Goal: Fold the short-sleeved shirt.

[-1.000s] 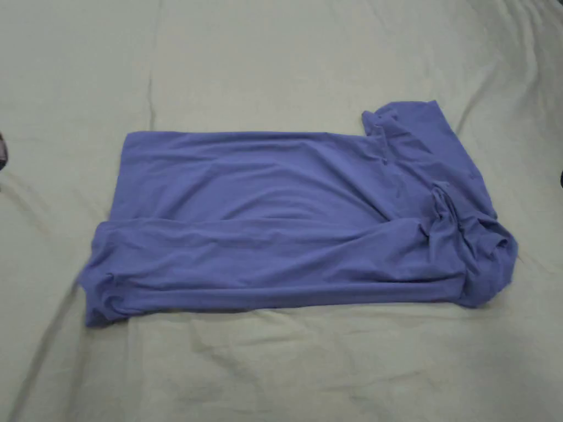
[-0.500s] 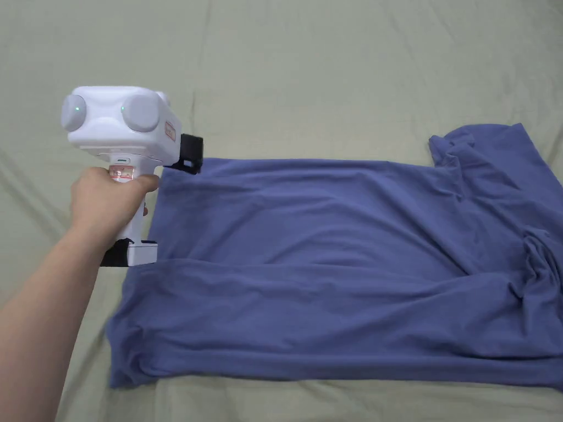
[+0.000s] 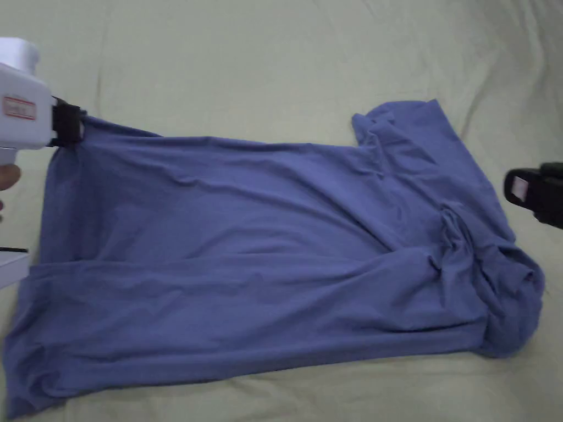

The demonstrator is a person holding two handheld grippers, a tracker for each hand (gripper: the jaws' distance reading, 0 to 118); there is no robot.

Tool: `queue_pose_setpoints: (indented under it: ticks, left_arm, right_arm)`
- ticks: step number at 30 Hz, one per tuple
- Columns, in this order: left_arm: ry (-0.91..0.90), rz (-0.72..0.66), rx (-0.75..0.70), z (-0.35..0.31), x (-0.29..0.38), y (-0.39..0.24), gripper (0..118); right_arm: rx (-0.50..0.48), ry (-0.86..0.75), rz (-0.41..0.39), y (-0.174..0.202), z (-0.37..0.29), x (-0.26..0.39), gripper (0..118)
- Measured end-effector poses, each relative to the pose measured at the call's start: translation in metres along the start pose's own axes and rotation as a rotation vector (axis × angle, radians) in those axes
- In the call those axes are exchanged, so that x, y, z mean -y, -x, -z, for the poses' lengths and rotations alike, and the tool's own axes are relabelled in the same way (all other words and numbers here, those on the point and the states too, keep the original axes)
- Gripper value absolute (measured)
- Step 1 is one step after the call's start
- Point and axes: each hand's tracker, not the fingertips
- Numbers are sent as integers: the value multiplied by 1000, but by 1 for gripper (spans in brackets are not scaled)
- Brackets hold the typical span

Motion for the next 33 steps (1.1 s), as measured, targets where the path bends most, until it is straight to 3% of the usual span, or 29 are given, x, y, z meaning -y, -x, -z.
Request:
queue_pose_setpoints:
  ticks: [1,2,3,4,9,13,14,16,17,18,19,20,21,22,25,26,29,30,33]
  left_arm:
    - [-25,0,17,-12,2,0,3]
    - [-25,-4,13,-21,4,-1,3]
    - [-28,-10,20,-31,6,-3,3]
    - [-30,-21,26,-35,7,-2,3]
    - [-1,-50,26,-30,12,7,3]
    - [11,-59,22,-23,10,8,3]
    - [15,-56,18,-20,9,8,3]
    - [30,-50,12,-15,9,9,3]
    - [34,-47,10,-14,9,10,3]
    - [37,-44,9,-14,10,10,3]
    - [39,-42,7,-14,9,9,3]
    - [38,-45,8,-15,9,10,3]
    - [36,-48,6,-17,10,11,3]
    - [31,-55,7,-21,11,12,3]
    - [18,-63,17,-38,17,14,3]
    - [10,-62,14,-54,22,3,3]
    - [-15,-71,4,-88,39,0,3]
    - [-33,-83,11,-99,46,4,3]
    - [-64,-123,5,-131,74,3,3]
  right_arm:
    - [0,54,15,-4,17,-14,4]
    - [15,100,24,-11,33,-28,43]
    - [23,148,13,-17,59,-38,97]
    - [5,203,14,-22,82,-44,118]
    - [97,358,122,-62,186,-74,118]
    - [153,438,147,-62,231,-77,114]
    - [139,451,142,-61,231,-73,100]
    - [141,463,137,-57,232,-71,58]
    - [176,434,81,-53,225,-72,27]
    - [168,364,95,-34,190,-68,3]
    - [114,366,130,-29,181,-66,3]
    - [144,365,130,-20,173,-65,3]
    - [151,360,81,-12,166,-63,3]
    - [133,411,78,-28,183,-76,3]
    - [108,325,58,-25,152,-87,3]
    - [68,321,68,-43,169,-92,3]
    - [41,232,24,-54,134,-105,3]
    - [56,172,-17,-28,96,-79,3]
    - [16,116,-18,-34,49,-62,3]
